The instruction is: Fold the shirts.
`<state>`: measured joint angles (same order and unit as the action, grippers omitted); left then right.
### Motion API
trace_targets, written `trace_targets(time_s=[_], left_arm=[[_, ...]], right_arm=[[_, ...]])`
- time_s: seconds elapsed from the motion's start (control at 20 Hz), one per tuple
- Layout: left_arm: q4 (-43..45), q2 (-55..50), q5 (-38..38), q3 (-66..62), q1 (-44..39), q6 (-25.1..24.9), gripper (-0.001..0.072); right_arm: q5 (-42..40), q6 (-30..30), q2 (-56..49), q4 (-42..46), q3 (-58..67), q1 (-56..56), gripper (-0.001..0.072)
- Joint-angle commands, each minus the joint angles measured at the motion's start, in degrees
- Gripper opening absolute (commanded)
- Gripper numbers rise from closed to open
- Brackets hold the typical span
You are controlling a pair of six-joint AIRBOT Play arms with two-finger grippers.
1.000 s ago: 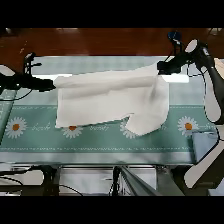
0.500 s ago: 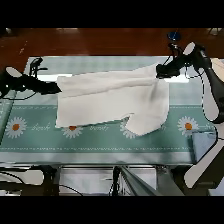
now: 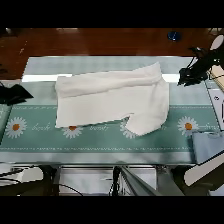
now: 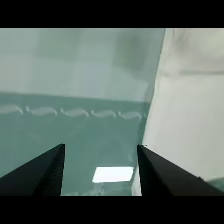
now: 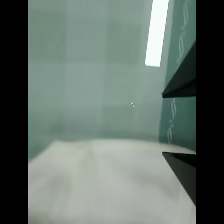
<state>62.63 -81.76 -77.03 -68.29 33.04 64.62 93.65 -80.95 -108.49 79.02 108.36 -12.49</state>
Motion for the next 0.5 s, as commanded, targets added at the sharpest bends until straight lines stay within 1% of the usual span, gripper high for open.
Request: trace_targets(time_s=[0.0,0.05,0.1,0.2,0.3,0.45], left_arm=[[-8.02,6.14,-5.99,15.19,8.11,-4.96,0.059],[-8.22,7.63,-5.95,19.85,9.11,-5.68,0.0702],[-8.24,8.68,-5.92,24.11,9.7,-6.91,0.072],[-8.26,9.16,-5.07,29.86,9.31,-9.18,0.072],[-8.31,9.11,-2.45,33.18,8.5,-9.97,0.072],[-8.33,8.98,1.29,34.51,6.29,-10.21,0.072]], right_arm=[[5.49,2.03,0.74,-17.2,-4.33,-4.39,0.0427],[5.75,3.08,0.74,-18.67,-5.05,-4.48,0.0427],[6.05,4.07,0.74,-19.06,-5.33,-4.37,0.0427],[5.95,5.05,0.87,-18.97,-5.4,-4.2,0.0427],[5.14,5.22,1.49,-17.79,-5.4,-4.28,0.0427],[3.5,6.19,2.75,-15.3,-5.4,-4.59,0.0427]])
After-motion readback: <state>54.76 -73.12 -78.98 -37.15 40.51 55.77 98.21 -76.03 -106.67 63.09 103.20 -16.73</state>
